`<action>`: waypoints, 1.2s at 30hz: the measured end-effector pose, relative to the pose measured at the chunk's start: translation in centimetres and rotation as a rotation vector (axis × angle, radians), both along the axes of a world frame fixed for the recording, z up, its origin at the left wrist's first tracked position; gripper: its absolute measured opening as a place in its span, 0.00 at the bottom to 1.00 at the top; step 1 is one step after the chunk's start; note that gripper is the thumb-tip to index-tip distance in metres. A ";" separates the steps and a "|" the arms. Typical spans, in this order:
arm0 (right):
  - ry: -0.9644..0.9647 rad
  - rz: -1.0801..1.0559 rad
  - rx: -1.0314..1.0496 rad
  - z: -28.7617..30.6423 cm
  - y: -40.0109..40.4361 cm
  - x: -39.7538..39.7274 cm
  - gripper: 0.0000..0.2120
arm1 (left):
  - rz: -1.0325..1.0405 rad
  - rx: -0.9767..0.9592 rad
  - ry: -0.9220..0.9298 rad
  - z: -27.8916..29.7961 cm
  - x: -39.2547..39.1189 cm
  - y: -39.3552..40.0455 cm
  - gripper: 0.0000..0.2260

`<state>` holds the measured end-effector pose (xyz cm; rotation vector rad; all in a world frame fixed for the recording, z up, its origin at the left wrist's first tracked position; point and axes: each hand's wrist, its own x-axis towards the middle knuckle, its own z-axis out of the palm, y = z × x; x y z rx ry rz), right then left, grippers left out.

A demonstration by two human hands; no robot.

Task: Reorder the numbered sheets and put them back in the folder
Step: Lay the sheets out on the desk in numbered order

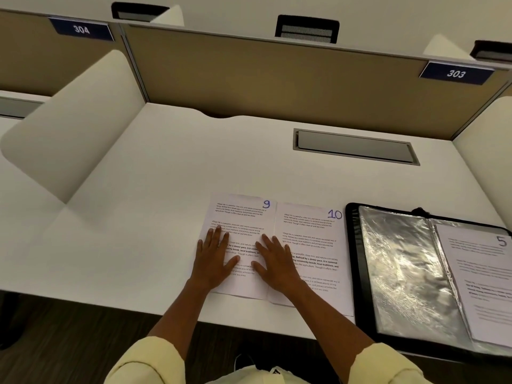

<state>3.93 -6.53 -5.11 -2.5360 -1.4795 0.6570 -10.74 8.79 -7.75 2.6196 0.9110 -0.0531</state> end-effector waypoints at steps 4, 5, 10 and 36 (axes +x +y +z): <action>-0.041 -0.044 0.076 0.0 -0.2 0.2 0.38 | -0.004 0.022 -0.048 0.3 0.3 -0.3 0.48; -0.057 -0.064 0.107 -0.1 -0.4 0.3 0.42 | -0.012 0.025 -0.059 0.5 0.5 -0.4 0.49; -0.136 -0.163 0.202 0.2 -1.5 1.8 0.46 | -0.060 0.042 -0.129 1.3 3.0 -1.4 0.44; -0.314 -0.627 0.109 1.6 -16.7 10.1 0.41 | -0.453 0.077 -0.146 2.7 16.1 -13.6 0.39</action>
